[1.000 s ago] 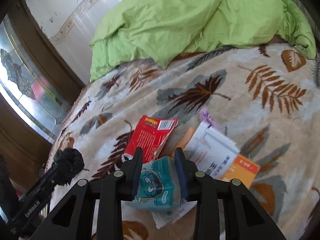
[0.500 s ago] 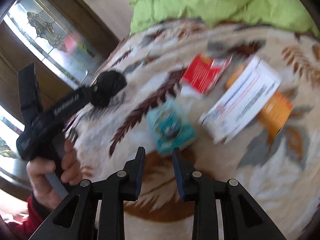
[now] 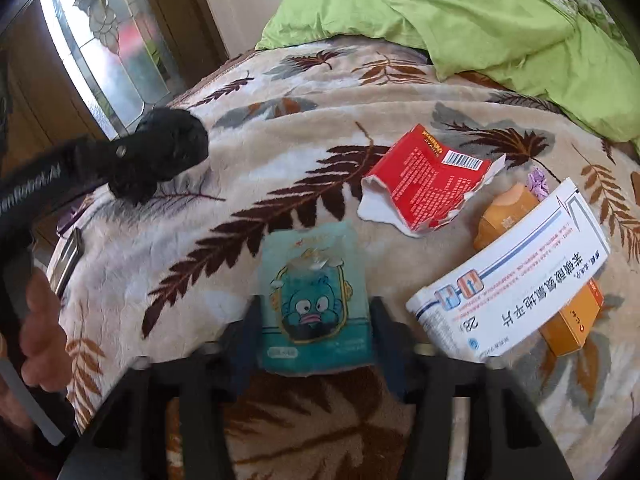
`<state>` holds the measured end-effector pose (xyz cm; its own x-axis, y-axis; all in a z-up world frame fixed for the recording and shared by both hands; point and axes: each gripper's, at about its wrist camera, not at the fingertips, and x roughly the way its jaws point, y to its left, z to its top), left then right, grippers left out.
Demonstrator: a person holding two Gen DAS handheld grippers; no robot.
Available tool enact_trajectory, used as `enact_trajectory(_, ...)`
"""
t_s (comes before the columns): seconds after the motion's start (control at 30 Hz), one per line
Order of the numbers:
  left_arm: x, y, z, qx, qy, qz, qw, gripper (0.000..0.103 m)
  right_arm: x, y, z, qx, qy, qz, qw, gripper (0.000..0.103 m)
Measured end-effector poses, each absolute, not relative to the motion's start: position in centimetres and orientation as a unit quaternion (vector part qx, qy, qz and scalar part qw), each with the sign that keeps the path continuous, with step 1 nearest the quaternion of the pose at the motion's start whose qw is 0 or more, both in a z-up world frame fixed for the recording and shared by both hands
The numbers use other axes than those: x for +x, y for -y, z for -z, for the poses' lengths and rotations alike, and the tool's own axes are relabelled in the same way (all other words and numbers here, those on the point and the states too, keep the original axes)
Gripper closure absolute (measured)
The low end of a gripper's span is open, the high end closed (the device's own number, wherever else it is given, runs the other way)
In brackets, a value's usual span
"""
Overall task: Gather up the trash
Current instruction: 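Lift the black plastic bag and teal tissue pack off the bed with both grippers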
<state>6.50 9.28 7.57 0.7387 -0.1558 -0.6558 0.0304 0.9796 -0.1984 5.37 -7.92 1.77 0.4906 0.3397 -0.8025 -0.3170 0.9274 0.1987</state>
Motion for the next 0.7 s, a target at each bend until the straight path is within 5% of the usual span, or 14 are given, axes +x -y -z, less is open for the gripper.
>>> enact_trajectory(0.13,6.2,-8.6,-7.8,-0.083,-0.354,0.060,0.930,0.051,4.1,8.9,-2.7,0.036,-0.453,-0.184,0.871,0.068)
enact_trajectory(0.4,5.0,-5.8,-8.3,-0.061,-0.345,0.087,0.933,0.051,2.1,13.3,-6.8,0.095,-0.361,-0.112,0.921,0.068)
enact_trajectory(0.7,3.7,-0.7,-8.4,-0.020,-0.341,0.132,0.930,0.051,2.3,16.6,-7.1,0.122,-0.363,-0.065,0.922,0.068)
